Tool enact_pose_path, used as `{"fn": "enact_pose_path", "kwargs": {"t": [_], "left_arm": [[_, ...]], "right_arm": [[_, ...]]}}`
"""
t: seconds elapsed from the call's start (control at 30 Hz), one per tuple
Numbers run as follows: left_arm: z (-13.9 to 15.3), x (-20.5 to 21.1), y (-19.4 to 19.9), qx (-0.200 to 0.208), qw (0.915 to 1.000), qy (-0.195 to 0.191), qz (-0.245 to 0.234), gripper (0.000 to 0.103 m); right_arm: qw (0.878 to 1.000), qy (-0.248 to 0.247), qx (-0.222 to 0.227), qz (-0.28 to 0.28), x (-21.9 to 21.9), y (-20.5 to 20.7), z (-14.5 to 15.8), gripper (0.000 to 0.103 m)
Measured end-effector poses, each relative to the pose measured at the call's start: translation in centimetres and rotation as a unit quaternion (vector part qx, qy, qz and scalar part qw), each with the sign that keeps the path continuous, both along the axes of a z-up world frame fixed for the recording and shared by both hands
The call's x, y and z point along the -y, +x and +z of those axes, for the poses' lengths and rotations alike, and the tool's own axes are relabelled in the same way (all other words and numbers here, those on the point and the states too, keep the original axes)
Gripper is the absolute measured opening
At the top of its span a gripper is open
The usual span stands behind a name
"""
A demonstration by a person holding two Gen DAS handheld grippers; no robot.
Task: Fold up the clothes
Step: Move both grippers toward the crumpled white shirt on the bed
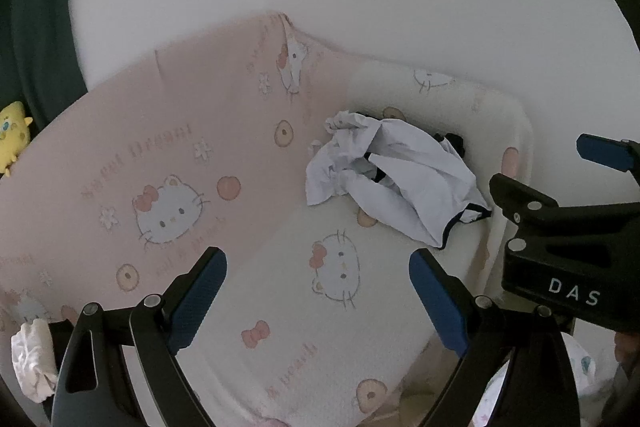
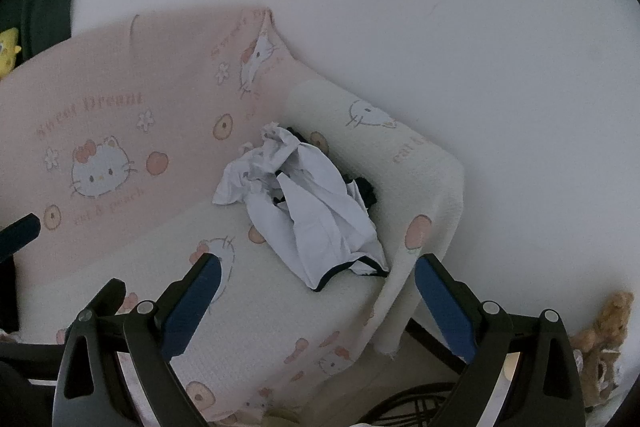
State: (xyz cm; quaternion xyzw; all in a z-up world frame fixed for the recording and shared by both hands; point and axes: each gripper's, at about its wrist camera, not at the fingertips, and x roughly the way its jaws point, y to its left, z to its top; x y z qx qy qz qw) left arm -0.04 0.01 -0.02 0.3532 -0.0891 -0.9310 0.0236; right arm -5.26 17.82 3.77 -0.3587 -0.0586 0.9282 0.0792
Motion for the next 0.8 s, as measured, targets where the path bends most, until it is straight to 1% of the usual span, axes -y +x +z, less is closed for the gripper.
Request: {"fn": "enact_pose_path", "kwargs": {"t": [0.3, 0.33, 0.37, 0.47, 0.57, 0.67, 0.77, 0.8], "left_arm": [[-0.5, -0.2, -1.2, 0.0, 1.0, -0.007, -0.003, 0.093], [-0.6, -0.3, -1.3, 0.0, 1.0, -0.008, -0.004, 0.093], [-0.6, -0.3, -1.4, 0.0, 1.0, -0.009, -0.004, 0.093], [-0.8, -0.3, -1.9, 0.001, 0.9999, -0.01, -0.005, 0.093], [-1.0, 0.1, -2.9, 0.007, 0.9999, 0.003, -0.008, 0.093], [-1.1, 0.4, -3.9, 0.01, 0.9999, 0.007, -0.011, 0.093], [-1.5, 0.3, -4.8, 0.011, 0.9999, 0.0, -0.012, 0.093], [-1.8, 0.2, -5.1, 0.011, 0.9999, -0.003, -0.012, 0.093]], "right_arm": [[1.0, 0.016, -0.007, -0.001, -0.5, -0.2, -0.4, 0.097], [1.0, 0.022, -0.002, 0.001, 0.0, -0.2, -0.4, 0.097], [1.0, 0.015, 0.009, 0.004, -0.7, -1.1, -0.4, 0.097], [1.0, 0.015, 0.015, 0.02, -1.0, -1.7, 0.2, 0.097], [1.0, 0.005, 0.017, 0.007, -1.8, -2.5, 0.3, 0.097], [1.0, -0.018, 0.008, -0.008, -2.7, -3.6, 0.2, 0.097], [0.999, -0.043, 0.0, -0.026, -3.5, -4.7, -0.1, 0.097], [0.999, -0.044, 0.004, -0.022, -3.6, -5.1, -0.3, 0.097]]}}
